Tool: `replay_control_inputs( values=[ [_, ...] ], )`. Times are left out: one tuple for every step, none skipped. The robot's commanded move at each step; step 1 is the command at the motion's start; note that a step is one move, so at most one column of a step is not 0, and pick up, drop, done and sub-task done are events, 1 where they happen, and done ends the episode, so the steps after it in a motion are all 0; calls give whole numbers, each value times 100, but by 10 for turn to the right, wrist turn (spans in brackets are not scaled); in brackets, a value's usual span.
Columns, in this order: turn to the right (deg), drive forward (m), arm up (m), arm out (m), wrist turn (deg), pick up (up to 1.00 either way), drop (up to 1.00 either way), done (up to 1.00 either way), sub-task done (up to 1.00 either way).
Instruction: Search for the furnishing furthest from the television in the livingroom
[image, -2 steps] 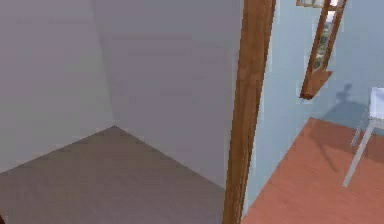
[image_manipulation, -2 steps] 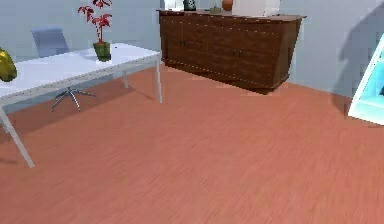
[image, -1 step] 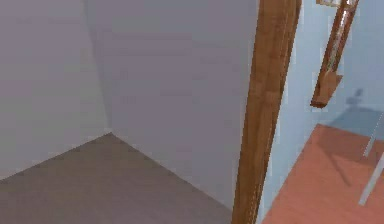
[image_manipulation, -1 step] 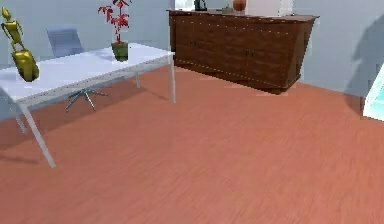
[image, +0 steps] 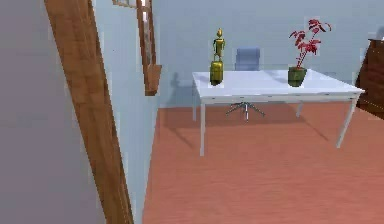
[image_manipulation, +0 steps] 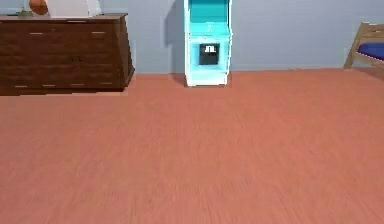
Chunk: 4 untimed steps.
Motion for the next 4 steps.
replay_control_inputs(
  values=[
    [390, 0, 0, 0, 0, 0, 0, 0, 0],
    [0, 5, 0, 0, 0, 0, 0, 0, 0],
    [-450, 0, 0, 0, 0, 0, 0, 0, 0],
    [-240, 0, 0, 0, 0, 0, 0, 0, 0]
  ],
)
